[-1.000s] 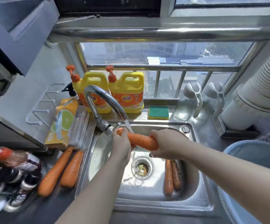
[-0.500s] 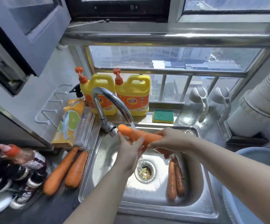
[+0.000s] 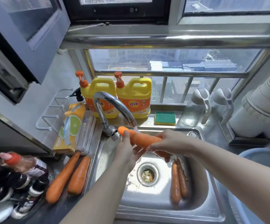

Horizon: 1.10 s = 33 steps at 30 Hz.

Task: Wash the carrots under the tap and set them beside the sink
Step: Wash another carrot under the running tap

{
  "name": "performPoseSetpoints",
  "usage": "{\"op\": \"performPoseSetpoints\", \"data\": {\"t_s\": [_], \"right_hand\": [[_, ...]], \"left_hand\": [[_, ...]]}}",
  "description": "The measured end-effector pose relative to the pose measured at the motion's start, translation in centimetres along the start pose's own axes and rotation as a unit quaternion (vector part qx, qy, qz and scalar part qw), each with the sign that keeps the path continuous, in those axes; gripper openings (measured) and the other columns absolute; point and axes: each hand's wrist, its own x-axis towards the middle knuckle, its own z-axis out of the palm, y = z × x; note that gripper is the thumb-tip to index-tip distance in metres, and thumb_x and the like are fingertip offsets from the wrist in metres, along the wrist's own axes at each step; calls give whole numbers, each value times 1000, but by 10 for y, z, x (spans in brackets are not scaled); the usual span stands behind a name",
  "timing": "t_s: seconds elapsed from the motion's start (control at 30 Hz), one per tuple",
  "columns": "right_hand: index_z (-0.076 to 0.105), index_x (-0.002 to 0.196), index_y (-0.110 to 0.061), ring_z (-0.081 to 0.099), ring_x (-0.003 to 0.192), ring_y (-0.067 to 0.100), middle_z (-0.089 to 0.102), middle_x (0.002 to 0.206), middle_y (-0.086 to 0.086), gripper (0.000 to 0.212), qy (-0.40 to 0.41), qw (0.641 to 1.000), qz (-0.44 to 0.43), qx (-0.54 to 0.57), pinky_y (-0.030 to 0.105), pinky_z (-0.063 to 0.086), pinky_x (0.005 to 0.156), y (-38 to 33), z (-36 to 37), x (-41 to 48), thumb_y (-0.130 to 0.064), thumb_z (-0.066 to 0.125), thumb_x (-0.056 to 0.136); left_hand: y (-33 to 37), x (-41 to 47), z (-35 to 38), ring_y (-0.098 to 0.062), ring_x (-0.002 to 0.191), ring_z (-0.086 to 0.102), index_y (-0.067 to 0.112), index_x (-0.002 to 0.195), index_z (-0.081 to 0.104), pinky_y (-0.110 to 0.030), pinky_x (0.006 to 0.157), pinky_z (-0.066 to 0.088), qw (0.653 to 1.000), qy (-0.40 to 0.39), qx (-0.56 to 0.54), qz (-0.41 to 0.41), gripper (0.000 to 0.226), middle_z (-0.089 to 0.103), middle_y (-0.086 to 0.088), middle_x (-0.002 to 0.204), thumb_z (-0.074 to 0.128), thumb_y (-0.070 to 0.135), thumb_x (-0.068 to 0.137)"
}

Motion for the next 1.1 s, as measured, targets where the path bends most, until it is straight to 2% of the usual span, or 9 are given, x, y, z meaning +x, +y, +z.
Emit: {"op": "performPoseSetpoints", "data": {"t_s": [0.2, 0.27, 0.37, 0.43, 0.57, 0.73, 0.83, 0.97, 1.1], "right_hand": [[67, 100, -4, 65, 56, 21, 68, 80, 10, 30, 12, 1000, 16, 9, 29, 55, 54, 10, -11, -6, -28, 76, 85], [67, 100, -5, 66, 56, 21, 69, 78, 9, 29, 9, 1000, 9, 3, 29, 55, 55, 10, -7, -9, -29, 75, 85], [66, 101, -5, 63, 49, 15, 69, 72, 6, 25, 18, 999, 1, -37, 25, 53, 50, 7, -2, -10, -25, 74, 87], [66, 101, -3, 61, 46, 14, 67, 70, 6, 25, 28, 999, 0, -38, 25, 52, 48, 8, -5, -10, -22, 74, 87], [69, 98, -3, 64, 53, 18, 67, 71, 5, 24, 29, 999, -4, -25, 25, 53, 50, 13, -13, -14, -24, 74, 86], [67, 105, -11, 60, 47, 11, 66, 65, 1, 24, 28, 996, -28, -75, 22, 50, 47, 11, -3, -19, -25, 72, 86], [66, 112, -14, 56, 41, 5, 66, 66, -1, 29, 52, 991, -45, -117, 18, 46, 43, 11, -2, -19, -24, 71, 85], [66, 109, -16, 62, 49, 12, 69, 75, 3, 29, 65, 990, -39, -118, 24, 51, 47, 12, -8, -16, -26, 73, 82], [64, 110, -28, 66, 71, 18, 68, 83, -7, 35, 107, 962, -54, -245, 33, 58, 64, 17, -3, -19, -40, 70, 77]], "left_hand": [[-5, -9, 3, -37, 119, 62, 9, 137, 52, -56, 93, 56, 997, -82, 2, -10, 39, 60, -17, 132, 54, 24, 101], [-5, -9, 8, -38, 114, 63, 9, 126, 56, -58, 94, 55, 998, -55, 18, 1, 29, 63, -17, 124, 56, 25, 102], [-6, -3, 12, -36, 105, 66, 3, 120, 54, -56, 90, 57, 999, -6, 39, 5, 35, 65, -17, 116, 54, 33, 103], [-6, -3, 12, -36, 108, 65, -1, 130, 48, -52, 86, 59, 999, -29, 27, 1, 40, 61, -19, 122, 52, 28, 104], [-9, -5, 2, -36, 121, 61, 4, 145, 44, -51, 96, 56, 994, -105, 20, 31, 46, 59, -20, 134, 55, 11, 100], [-12, -10, 9, -35, 103, 68, 0, 121, 57, -48, 81, 60, 999, -4, 13, 31, 41, 68, -19, 118, 47, 36, 105], [-9, -12, 11, -37, 105, 66, 5, 125, 51, -49, 79, 57, 1000, 6, -13, 18, 41, 63, -19, 122, 40, 40, 107], [-13, -14, 14, -36, 118, 62, -3, 138, 44, -44, 90, 56, 998, -44, -2, 33, 42, 59, -22, 132, 48, 23, 106], [-16, -9, 13, -36, 119, 61, -6, 139, 44, -40, 84, 58, 997, -43, 8, 58, 41, 59, -24, 130, 51, 16, 104]]}}
